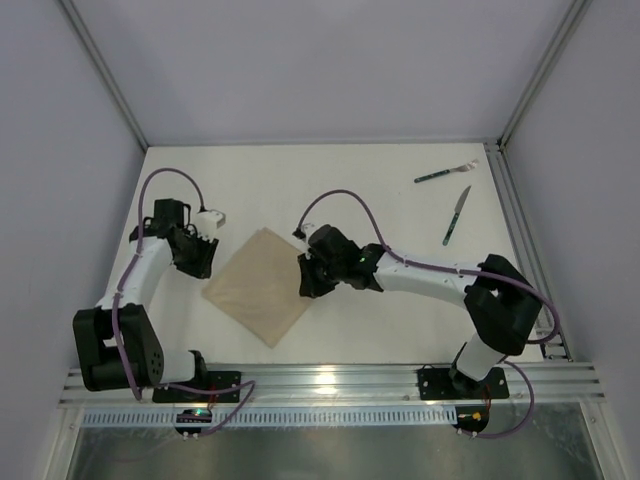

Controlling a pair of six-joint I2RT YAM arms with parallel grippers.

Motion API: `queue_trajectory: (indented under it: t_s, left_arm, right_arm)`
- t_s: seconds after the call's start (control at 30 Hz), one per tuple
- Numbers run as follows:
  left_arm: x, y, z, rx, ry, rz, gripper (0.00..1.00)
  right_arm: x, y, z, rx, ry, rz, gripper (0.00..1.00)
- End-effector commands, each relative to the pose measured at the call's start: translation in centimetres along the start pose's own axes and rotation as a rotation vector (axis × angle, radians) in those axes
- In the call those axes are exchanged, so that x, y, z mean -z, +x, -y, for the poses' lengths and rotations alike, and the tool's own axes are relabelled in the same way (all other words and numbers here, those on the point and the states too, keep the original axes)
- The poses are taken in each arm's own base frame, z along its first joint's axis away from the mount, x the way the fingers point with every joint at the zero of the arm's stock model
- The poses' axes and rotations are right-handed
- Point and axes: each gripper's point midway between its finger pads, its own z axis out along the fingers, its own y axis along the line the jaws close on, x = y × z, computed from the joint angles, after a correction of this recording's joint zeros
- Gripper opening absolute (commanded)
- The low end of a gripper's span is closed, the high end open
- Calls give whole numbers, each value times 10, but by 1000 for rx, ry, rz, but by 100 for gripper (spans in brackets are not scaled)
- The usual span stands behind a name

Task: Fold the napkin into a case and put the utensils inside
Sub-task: Smooth out the square-folded napkin at the center of the board.

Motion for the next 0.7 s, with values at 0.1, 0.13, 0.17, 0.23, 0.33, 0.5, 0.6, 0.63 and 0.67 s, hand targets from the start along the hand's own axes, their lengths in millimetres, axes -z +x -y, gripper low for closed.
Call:
queue_trajectory:
  t_s: [0.1,0.13,0.17,0.23,0.33,0.5,0.6,0.63,0.67]
  left_arm:
    - [-21,16,14,-4,68,-94,23]
    - [-24,18,11,-14,59,-104,23]
    - [-28,20,8,-18,52,-113,23]
    - [-38,27,4,-25,42,-146,23]
    - [-51,36,-3,-32,26,-188,22]
    - [-66,44,-12,-36,-9,-217,21]
    - [-72,46,-18,-42,-38,-221,21]
    - [-73,46,-18,-43,-38,-220,21]
    - [-73,46,-19,-43,-41,-218,21]
  right_arm:
    - [-35,3,-96,-32,-407,-43,4]
    - [-42,9,-95,-44,-397,-79,4]
    - [-44,12,-93,-50,-391,-93,4]
    - [-48,19,-76,-76,-334,-135,4]
    - [-55,30,-49,-120,-263,-174,4]
    - [-57,36,-8,-280,-250,-175,4]
    - [-51,27,31,-380,-242,-106,4]
    - [-48,25,38,-399,-235,-95,4]
    - [-46,25,47,-411,-222,-85,4]
